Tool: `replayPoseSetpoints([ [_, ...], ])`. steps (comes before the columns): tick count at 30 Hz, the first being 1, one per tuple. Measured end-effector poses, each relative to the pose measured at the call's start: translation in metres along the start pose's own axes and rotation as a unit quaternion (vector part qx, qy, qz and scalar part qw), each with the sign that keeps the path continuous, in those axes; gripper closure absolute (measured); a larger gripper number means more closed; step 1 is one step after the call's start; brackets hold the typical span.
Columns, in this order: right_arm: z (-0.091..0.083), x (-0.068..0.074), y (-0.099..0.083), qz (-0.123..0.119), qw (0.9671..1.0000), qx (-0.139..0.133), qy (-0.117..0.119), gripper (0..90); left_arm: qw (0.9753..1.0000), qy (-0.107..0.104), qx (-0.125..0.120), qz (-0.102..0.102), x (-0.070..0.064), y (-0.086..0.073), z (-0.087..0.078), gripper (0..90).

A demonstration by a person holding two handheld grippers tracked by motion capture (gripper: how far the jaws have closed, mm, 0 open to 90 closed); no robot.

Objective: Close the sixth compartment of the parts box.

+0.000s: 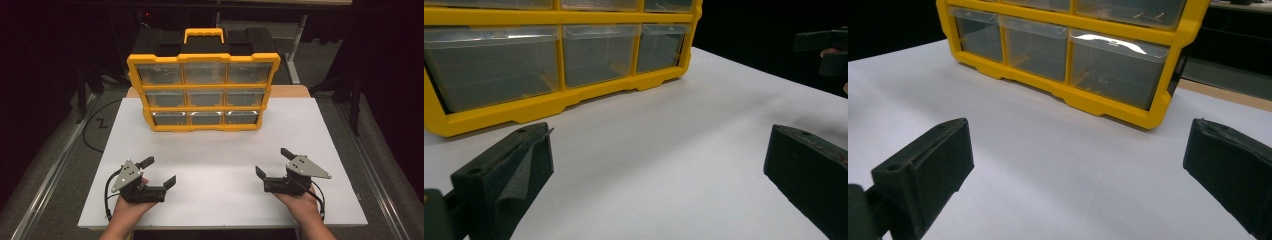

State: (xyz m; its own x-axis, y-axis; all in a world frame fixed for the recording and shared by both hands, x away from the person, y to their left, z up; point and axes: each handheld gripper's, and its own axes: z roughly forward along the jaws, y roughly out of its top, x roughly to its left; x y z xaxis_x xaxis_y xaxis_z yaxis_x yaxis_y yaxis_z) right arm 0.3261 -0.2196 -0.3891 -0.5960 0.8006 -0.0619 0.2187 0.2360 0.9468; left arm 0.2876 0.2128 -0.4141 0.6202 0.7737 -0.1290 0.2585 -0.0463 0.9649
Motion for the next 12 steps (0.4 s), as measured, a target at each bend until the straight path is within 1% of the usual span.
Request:
replayPoseSetpoints([
  [1,0.0004,-0.0008,-0.0002,0.000,1.0000,0.002,-0.005,1.1,1.0000,-0.001,0.000,-0.002,-0.0003,-0.0001,0.0002,0.1],
  [3,0.0012,-0.0024,-0.0007,0.002,1.0000,0.002,-0.004,1.1,1.0000,-0.002,0.003,-0.001,-0.0004,-0.0003,0.0002,0.2],
  [4,0.0003,-0.0024,-0.0004,0.009,0.9999,0.002,-0.005,1.1,1.0000,-0.003,0.004,-0.001,-0.0006,-0.0004,0.0001,0.1],
  [5,-0.0008,-0.0029,0.0002,0.009,0.9999,-0.003,-0.004,1.1,1.0000,-0.004,0.004,-0.001,-0.0007,-0.0004,0.0001,0.1],
  [8,-0.0029,-0.0033,0.0012,0.005,0.9999,-0.010,-0.008,1.1,1.0000,-0.004,0.003,-0.002,-0.0004,-0.0003,0.0003,0.2],
  [10,-0.0017,-0.0039,0.0001,0.008,0.9999,-0.006,-0.006,1.1,1.0000,-0.005,0.003,-0.002,-0.0003,-0.0002,0.0003,0.1],
  [12,-0.0009,-0.0041,-0.0005,0.005,1.0000,-0.003,-0.008,1.1,1.0000,-0.005,0.002,-0.001,-0.0005,0.0001,-0.0001,0.1],
])
